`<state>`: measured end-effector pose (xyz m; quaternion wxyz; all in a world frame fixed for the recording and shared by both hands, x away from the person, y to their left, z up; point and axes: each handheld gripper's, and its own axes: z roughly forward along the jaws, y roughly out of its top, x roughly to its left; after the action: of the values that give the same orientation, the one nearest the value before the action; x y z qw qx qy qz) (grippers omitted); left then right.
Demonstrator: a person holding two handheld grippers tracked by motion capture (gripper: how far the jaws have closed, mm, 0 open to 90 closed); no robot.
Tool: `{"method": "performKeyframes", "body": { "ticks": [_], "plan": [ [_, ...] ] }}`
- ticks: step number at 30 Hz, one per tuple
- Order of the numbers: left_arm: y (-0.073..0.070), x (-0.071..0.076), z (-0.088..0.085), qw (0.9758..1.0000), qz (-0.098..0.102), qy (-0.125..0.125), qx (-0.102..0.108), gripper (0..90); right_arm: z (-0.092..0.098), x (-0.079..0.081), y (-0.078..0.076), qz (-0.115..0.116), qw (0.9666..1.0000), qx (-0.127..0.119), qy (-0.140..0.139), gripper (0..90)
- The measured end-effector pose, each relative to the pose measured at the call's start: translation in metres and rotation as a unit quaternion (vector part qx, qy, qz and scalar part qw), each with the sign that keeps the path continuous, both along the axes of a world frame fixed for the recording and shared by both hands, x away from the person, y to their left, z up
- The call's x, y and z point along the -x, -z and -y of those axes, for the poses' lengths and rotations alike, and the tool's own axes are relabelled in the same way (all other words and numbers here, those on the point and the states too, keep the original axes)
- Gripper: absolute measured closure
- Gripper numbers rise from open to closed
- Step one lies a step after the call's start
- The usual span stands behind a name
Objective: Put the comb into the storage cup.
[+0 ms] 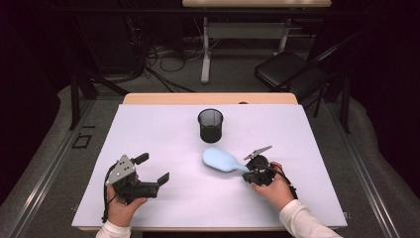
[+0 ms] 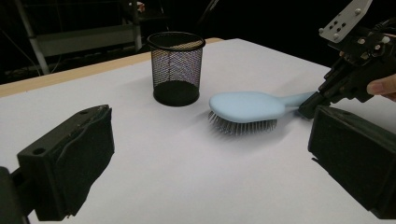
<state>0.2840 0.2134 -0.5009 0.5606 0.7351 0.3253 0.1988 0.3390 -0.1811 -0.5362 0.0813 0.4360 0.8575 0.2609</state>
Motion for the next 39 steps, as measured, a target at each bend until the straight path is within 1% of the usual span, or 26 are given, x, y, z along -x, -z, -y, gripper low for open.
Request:
{"method": "performKeyframes", "body": {
  "ticks": [5,8,9,10,12,13,14,16,17,21,22,23,24,25,32,36,39],
  "plan": [
    [0.000,0.000,0.000,1.0000,0.000,0.000,-0.001,0.5,0.000,0.000,-0.001,0.001,1.0000,-0.001,-0.002,88.1],
    [0.000,0.000,0.000,1.0000,0.000,-0.001,-0.003,0.5,-0.001,0.000,-0.002,-0.004,1.0000,-0.001,-0.002,87.9],
    [0.000,0.000,0.000,1.0000,0.000,-0.001,-0.003,0.5,-0.001,0.000,-0.003,-0.005,1.0000,-0.003,-0.002,87.9],
    [0.000,0.000,0.000,1.0000,0.000,-0.001,-0.003,0.5,-0.001,0.000,-0.002,-0.001,0.9999,-0.011,-0.002,87.7],
    [0.000,0.000,0.000,1.0000,0.000,-0.001,-0.002,0.5,-0.001,0.000,-0.005,-0.013,0.9999,0.003,-0.006,87.5],
    [0.000,0.000,0.000,1.0000,0.000,-0.001,-0.002,0.5,-0.002,0.001,-0.005,-0.012,0.9999,-0.001,-0.005,87.3],
    [0.001,0.000,0.000,1.0000,0.000,0.000,-0.002,0.5,-0.003,0.001,-0.003,0.002,0.9998,-0.017,-0.005,87.2],
    [0.001,0.000,0.000,1.0000,0.001,-0.001,-0.001,0.5,-0.004,0.002,-0.005,0.000,0.9999,-0.016,-0.004,86.9],
    [0.001,0.000,0.000,1.0000,0.000,-0.001,-0.001,0.5,-0.004,0.002,-0.006,0.002,0.9999,-0.014,-0.009,86.6],
    [0.001,0.000,0.000,1.0000,0.000,-0.002,-0.002,0.5,-0.004,0.002,-0.009,0.009,0.9996,-0.024,-0.009,85.5],
    [0.001,0.000,0.000,1.0000,0.001,-0.003,-0.002,0.5,-0.004,0.002,-0.010,0.007,0.9997,-0.022,-0.010,85.2],
    [0.001,0.000,0.000,1.0000,0.000,-0.002,-0.002,0.5,-0.004,0.002,-0.011,0.007,0.9996,-0.025,-0.009,84.8],
    [0.001,0.000,0.000,1.0000,0.001,-0.001,-0.002,0.5,-0.003,0.002,-0.012,0.010,0.9996,-0.026,-0.012,84.1],
    [0.001,0.000,0.000,1.0000,0.001,-0.001,-0.002,0.5,-0.004,0.003,-0.013,0.012,0.9995,-0.030,-0.008,83.3],
    [0.001,0.000,0.001,1.0000,0.000,-0.002,-0.002,0.5,0.000,0.001,-0.018,0.027,0.9988,-0.040,-0.005,78.7],
    [0.001,0.000,0.001,1.0000,-0.001,-0.002,-0.002,0.5,0.000,0.001,-0.022,0.030,0.9987,-0.042,-0.004,75.8],
    [0.001,0.000,0.001,1.0000,0.000,-0.001,-0.002,0.5,0.000,0.000,-0.025,0.031,0.9986,-0.043,-0.003,71.8]
  ]
}}
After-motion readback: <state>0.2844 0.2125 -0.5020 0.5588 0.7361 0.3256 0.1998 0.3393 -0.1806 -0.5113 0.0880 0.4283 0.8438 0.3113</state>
